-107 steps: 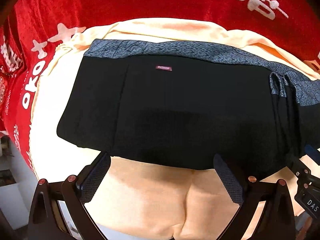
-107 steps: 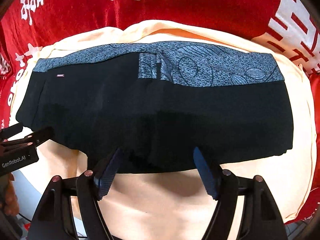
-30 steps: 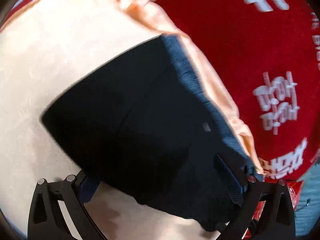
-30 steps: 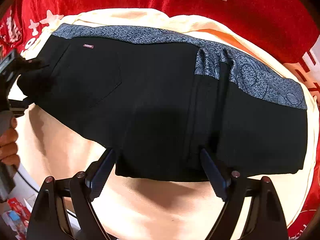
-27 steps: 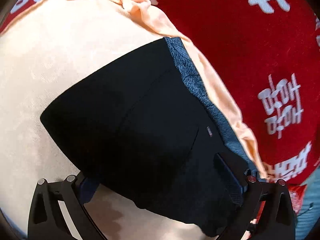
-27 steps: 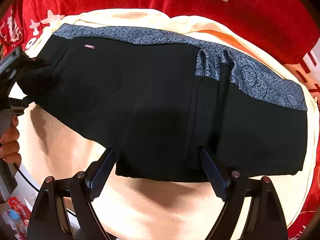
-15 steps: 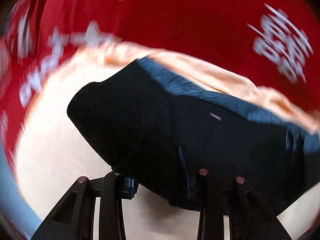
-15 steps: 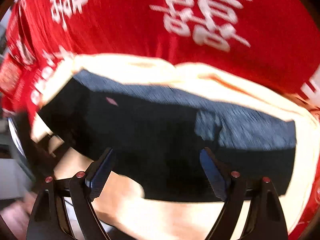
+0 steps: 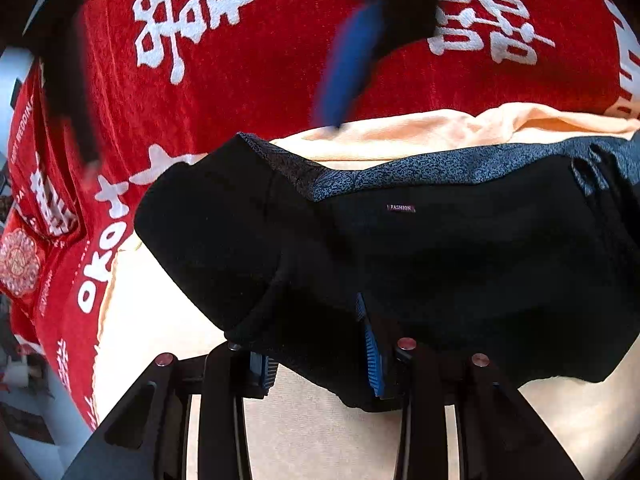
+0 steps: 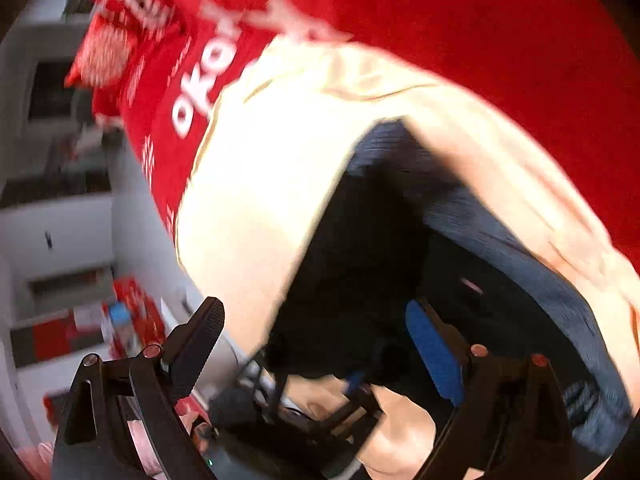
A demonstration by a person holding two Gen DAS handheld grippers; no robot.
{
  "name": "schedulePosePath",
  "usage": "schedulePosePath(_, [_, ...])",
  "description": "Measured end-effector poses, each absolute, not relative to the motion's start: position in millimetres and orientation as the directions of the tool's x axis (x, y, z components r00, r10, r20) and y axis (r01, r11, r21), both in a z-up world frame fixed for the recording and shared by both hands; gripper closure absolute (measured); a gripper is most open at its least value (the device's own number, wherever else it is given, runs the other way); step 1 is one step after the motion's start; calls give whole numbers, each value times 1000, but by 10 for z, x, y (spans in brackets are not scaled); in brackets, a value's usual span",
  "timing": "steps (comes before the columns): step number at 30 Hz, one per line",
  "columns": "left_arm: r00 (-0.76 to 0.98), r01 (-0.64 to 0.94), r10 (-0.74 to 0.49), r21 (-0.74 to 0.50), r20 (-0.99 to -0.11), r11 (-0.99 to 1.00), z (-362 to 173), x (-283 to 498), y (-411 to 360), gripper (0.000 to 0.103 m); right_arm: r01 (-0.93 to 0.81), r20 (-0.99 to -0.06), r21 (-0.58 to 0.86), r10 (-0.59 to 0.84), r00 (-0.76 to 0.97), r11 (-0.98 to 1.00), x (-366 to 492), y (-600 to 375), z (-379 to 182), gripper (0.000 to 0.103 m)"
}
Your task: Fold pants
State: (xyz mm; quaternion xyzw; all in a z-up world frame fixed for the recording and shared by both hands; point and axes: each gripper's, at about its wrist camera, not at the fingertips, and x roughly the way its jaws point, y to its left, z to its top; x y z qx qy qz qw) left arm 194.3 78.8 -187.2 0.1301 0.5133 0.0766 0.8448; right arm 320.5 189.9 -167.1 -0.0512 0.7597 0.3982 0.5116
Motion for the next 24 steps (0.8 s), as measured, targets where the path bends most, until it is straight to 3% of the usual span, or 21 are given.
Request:
schedulePosePath(3, [470,9,278,319,-838,948,-1906,1945,738,67,-512,-828,511,236,-508,690,3118,2115,-1909,9])
schedulePosePath(4, [472,11,282,326,-835,945,-1906,1941,719,67,-526,-840,476,187,-510,704,3087,2138,-2008,16])
schedulePosePath(5, [474,12,285,329,-833,944,-1898,1929,718,67,-544,-852,445,150,-501,712,3063,2118,-2070,52])
schedulePosePath(7, [459,18,286,330,-841,944,-1901,1936,677,67,-525,-856,441,166,-490,727,3092,1994,-2068,83])
schedulePosePath(11, [500,59,272,346,-822,937,-1742,1889,516,67,-464,-839,521,332,-430,716,3156,1467,-1754,86])
schedulePosePath(18, [605,170,168,332,-779,928,-1118,1819,-201,67,-287,-722,692,642,-257,663,3139,46,-1060,85])
schedulePosePath(24, [636,338,-6,272,-772,901,-692,1764,-1141,67,-172,-664,743,745,-63,647,2977,-1380,-752,85])
